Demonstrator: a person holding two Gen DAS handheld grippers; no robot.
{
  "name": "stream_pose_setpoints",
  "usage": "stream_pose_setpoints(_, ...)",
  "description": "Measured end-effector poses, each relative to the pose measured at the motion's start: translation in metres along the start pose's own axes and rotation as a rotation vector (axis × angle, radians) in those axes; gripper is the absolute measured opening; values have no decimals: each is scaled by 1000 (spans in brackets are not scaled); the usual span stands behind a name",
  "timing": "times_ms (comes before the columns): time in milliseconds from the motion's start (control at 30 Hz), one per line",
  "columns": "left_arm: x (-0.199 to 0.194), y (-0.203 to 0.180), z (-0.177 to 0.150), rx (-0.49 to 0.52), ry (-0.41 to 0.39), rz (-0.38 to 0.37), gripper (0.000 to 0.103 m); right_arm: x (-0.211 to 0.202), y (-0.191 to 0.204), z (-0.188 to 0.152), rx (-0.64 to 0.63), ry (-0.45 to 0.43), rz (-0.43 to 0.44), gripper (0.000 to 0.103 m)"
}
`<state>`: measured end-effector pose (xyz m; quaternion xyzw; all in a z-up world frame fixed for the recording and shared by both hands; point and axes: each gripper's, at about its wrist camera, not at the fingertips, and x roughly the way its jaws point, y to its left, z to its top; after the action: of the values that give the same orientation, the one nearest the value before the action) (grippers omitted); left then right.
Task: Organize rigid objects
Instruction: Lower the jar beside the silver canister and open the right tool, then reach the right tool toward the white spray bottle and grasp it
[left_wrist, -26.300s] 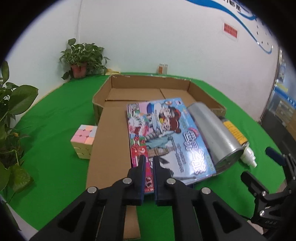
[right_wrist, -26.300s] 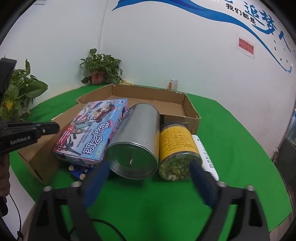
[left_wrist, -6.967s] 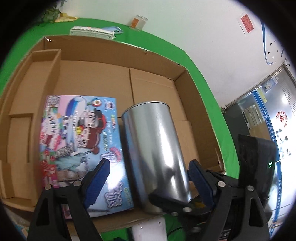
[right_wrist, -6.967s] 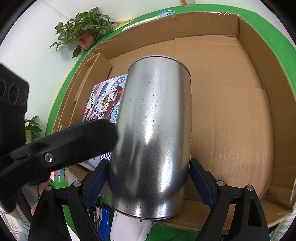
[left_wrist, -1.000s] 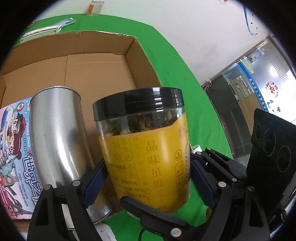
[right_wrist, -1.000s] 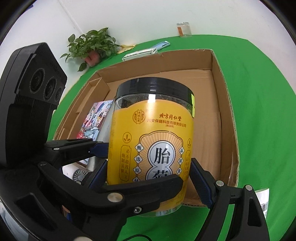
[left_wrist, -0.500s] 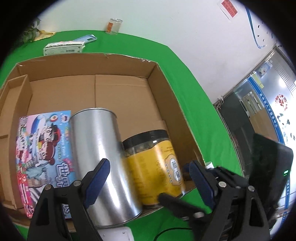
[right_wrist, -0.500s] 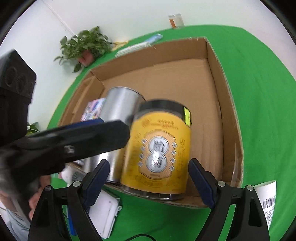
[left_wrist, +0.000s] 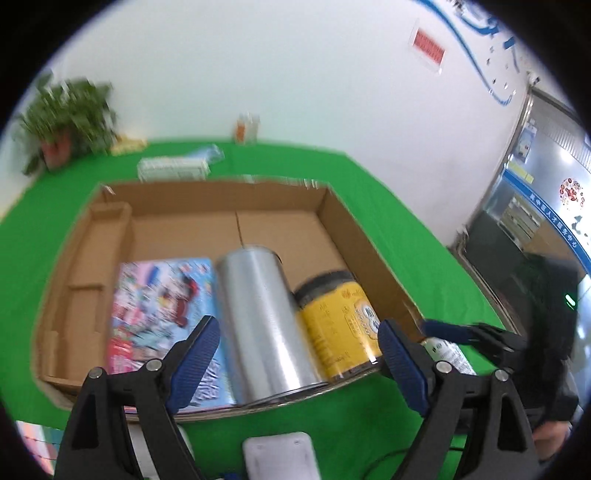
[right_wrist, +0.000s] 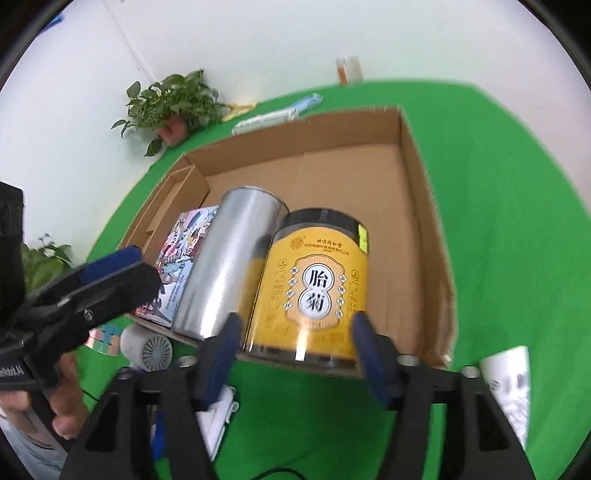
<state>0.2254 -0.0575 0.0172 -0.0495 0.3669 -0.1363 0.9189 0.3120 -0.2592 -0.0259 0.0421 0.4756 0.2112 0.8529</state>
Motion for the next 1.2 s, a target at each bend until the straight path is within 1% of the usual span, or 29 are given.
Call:
stream_pose_setpoints(33,-9,0,-4,19,-37,45,88,-13,3,-7,-16,-49,-32,96)
stream_pose_setpoints(67,-14,0,-7,29,-56,73,88,-27,9,-19,-28,-118,-88,99)
stream_pose_setpoints(100,-22,0,-12,39,-79,102,88,-33,13,-28,-38,-140,-109,99)
stream_pose_setpoints(133,-25,1,-16,43,-88,113,89,-38,18,-39,-56,-153,-118,99)
stream_pose_setpoints(233,-37,3,-36,42,-107,108,89,-47,29,-62,-76,-167,-128,99)
stream_pose_setpoints(267,-40,3,-45,38,-109,109,81,-51,31,-72,-73,-169,-122,94)
stream_pose_setpoints(300,-43,2,-54,40,-113,112,66,-53,33,-77,-69,-171,-107,71)
stream_pose_setpoints(333,-43,1,-57,48,-105,117,8,-54,35,-82,-67,-169,-96,54)
stream_pose_setpoints(367,-42,1,-62,54,-74,138,5,-55,36,-88,-65,-152,-108,31)
stream_pose_setpoints(433,-48,-2,-71,27,-74,166,3,-61,37,-99,-58,-162,-126,31)
stream_pose_setpoints(467,-52,0,-72,12,-85,170,3,-67,38,-104,-59,-178,-133,37)
stream_pose_setpoints(500,-57,0,-72,5,-94,180,4,-71,39,-107,-61,-186,-137,58)
stream_pose_setpoints(533,-61,-2,-70,6,-89,208,15,-78,36,-109,-60,-198,-136,73)
stream_pose_setpoints(567,-64,-5,-68,7,-73,231,53,-90,31,-113,-51,-225,-125,91)
stream_pose_setpoints(600,-67,-5,-66,1,-63,242,76,-98,30,-116,-45,-247,-115,93)
stream_pose_setpoints(633,-74,-6,-66,-7,-76,238,97,-106,28,-117,-44,-258,-110,93)
stream_pose_setpoints(700,-89,-7,-72,-7,-174,221,96,-120,21,-120,-54,-272,-122,93)
stream_pose_setpoints(733,-92,-8,-76,7,-197,239,97,-123,16,-120,-59,-275,-135,93)
stream_pose_setpoints(767,-92,-11,-80,18,-194,247,97,-124,9,-121,-65,-272,-157,93)
stream_pose_setpoints(800,-88,-13,-85,29,-173,237,96,-123,-2,-121,-60,-262,-191,93)
stream_pose_setpoints(867,-82,-16,-96,21,-135,213,96,-123,-30,-122,-23,-242,-255,93)
stream_pose_setpoints(933,-76,-20,-109,1,-102,173,96,-121,-54,-123,4,-215,-294,91)
stream_pose_setpoints(967,-73,-24,-114,-4,-86,154,96,-115,-72,-124,5,-185,-312,86)
stream_pose_setpoints(1000,-68,-28,-119,-8,-65,131,96,-110,-84,-125,6,-158,-328,77)
stream_pose_setpoints(1067,-63,-35,-126,-7,-38,102,96,-96,-108,-126,31,-82,-360,69)
stream_pose_setpoints(1100,-60,-39,-128,-5,-30,89,96,-86,-123,-129,68,-34,-343,66)
stream_pose_setpoints(1133,-58,-43,-129,0,-19,74,96,-81,-131,-130,95,-10,-319,64)
stream_pose_setpoints(1167,-57,-45,-130,6,-11,68,97,-72,-140,-133,134,31,-272,54)
stream_pose_setpoints(1200,-55,-47,-130,10,-5,66,97,-68,-142,-134,152,47,-236,45)
